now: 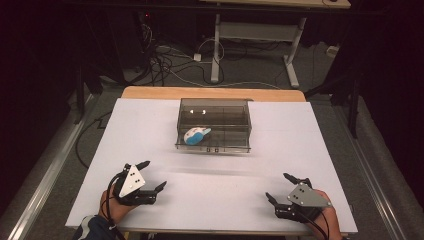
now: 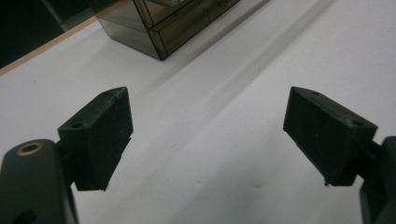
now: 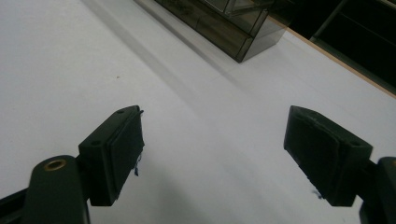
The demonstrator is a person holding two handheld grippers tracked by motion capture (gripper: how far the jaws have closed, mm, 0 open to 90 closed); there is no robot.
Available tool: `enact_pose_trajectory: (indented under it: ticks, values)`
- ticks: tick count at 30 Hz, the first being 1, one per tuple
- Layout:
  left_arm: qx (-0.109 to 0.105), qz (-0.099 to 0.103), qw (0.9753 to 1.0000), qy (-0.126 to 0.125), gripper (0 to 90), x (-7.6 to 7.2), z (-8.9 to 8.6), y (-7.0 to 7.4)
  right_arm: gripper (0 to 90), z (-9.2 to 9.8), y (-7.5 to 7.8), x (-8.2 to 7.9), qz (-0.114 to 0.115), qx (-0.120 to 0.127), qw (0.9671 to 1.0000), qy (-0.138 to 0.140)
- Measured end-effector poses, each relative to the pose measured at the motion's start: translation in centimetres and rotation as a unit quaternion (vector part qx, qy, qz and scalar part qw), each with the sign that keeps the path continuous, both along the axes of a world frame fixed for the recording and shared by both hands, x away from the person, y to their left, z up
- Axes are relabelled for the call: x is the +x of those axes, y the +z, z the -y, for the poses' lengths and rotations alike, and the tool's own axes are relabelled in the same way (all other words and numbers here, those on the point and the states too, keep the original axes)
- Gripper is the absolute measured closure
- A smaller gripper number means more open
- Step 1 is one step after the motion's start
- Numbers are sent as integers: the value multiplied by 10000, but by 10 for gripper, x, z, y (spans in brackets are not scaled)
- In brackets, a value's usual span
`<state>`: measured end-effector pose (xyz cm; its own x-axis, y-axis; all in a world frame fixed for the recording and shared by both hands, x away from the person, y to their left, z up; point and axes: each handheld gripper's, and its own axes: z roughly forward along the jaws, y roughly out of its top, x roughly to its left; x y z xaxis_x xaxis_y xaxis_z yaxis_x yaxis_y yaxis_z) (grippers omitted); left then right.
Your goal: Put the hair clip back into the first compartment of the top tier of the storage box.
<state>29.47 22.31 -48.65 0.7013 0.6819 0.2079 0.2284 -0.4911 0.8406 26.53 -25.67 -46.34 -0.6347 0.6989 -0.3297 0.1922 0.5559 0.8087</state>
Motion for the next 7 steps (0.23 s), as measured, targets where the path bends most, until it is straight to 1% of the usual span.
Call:
enact_pose_trajectory:
  ticks: [7]
  values:
    - [10, -20, 10000, -62, 154, 5, 3, 0, 208, 3, 0, -3, -10, -5, 10000, -78]
